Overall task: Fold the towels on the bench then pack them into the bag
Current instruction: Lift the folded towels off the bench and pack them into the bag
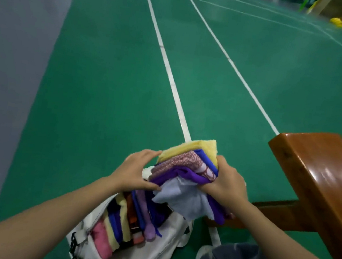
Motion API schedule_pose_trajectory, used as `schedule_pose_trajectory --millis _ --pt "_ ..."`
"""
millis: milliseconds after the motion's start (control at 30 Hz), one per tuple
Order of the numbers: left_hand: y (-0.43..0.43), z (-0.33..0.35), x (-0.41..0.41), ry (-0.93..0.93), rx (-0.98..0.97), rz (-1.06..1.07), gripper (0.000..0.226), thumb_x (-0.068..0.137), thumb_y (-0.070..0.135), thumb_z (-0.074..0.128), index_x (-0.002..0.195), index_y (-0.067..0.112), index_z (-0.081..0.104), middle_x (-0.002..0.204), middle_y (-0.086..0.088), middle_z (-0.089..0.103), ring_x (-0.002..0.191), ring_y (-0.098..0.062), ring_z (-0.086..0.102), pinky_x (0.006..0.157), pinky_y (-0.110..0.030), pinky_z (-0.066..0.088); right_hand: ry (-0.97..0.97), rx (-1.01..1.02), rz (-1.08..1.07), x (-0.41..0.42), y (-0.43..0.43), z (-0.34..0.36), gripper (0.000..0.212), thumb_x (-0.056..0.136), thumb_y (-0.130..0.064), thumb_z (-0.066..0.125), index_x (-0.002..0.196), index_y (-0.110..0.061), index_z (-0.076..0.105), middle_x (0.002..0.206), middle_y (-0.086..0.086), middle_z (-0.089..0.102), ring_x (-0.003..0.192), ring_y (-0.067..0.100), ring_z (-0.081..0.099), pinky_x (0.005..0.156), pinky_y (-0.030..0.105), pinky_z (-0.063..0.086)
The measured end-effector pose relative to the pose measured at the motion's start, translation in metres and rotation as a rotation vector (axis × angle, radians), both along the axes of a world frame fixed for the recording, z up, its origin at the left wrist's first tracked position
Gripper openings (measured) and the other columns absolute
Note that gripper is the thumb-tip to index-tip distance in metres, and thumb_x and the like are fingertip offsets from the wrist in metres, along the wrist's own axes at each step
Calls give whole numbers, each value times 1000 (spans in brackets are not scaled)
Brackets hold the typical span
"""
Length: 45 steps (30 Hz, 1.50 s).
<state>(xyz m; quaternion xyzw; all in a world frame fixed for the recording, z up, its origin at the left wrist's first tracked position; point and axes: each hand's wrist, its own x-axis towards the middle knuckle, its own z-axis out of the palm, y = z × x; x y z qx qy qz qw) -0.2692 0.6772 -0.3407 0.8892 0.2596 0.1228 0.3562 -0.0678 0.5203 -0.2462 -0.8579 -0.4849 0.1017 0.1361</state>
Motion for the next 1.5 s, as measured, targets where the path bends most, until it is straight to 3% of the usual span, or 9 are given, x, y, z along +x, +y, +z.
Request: schedule_pose_trajectory --millis 133,233,433,667,833,967,1100,1233,1500 --pt "-4 -54 0 96 -34 -20 97 44 94 46 117 32 60 136 4 47 126 -17 43 103 -30 30 -25 -95 -5 18 -6 -17 47 65 -41 74 91 -19 42 73 -2 57 63 18 54 54 30 42" --pt "-3 -81 7 216 -43 -90 76 49 83 45 104 36 67 141 9 42 131 -13 36 110 -32 23 -30 -157 16 30 -9 -25 48 64 -42 74 91 -19 42 75 -3 58 65 17 56 58 34 48" --pt "10 -113 19 412 43 -217 97 45 83 30 120 32 63 151 8 28 141 -11 18 116 -34 0 4 -226 60 43 -15 -38 49 63 -43 75 87 -21 39 69 -4 56 60 13 55 55 35 46" --pt "29 -118 32 391 50 -240 111 45 81 43 142 28 38 151 10 29 136 -14 31 110 -29 23 109 -240 144 37 -15 -51 53 54 -52 71 87 -25 40 71 -4 60 61 13 58 58 42 51" --pt "43 -108 26 426 2 -296 103 63 50 79 147 21 27 155 10 16 139 -15 23 111 -30 26 208 -275 263 20 -14 -56 54 55 -55 72 92 -27 44 77 -6 63 68 13 61 63 40 52" --pt "51 -101 22 487 55 -366 107 64 44 80 149 22 19 156 11 11 137 -15 25 110 -30 28 284 -312 380 2 -9 -61 51 60 -53 76 93 -31 44 82 -10 63 71 5 60 65 29 52" --pt "54 -106 22 484 25 -368 105 67 38 77 150 24 16 157 13 10 136 -15 27 109 -31 31 285 -335 467 -15 5 -73 49 64 -52 76 94 -31 43 84 -11 61 75 10 58 68 30 50" --pt "54 -113 22 406 -12 -359 80 82 29 63 149 27 20 155 11 17 131 -18 33 108 -34 33 316 -350 491 -31 17 -87 52 65 -50 77 99 -28 44 90 -7 63 78 14 60 71 34 53" --pt "64 -107 17 437 18 -429 81 78 8 60 148 26 23 156 10 17 133 -19 32 107 -32 32 272 -322 190 -21 34 -99 48 61 -35 75 90 -24 39 78 -5 59 70 20 57 62 32 49"
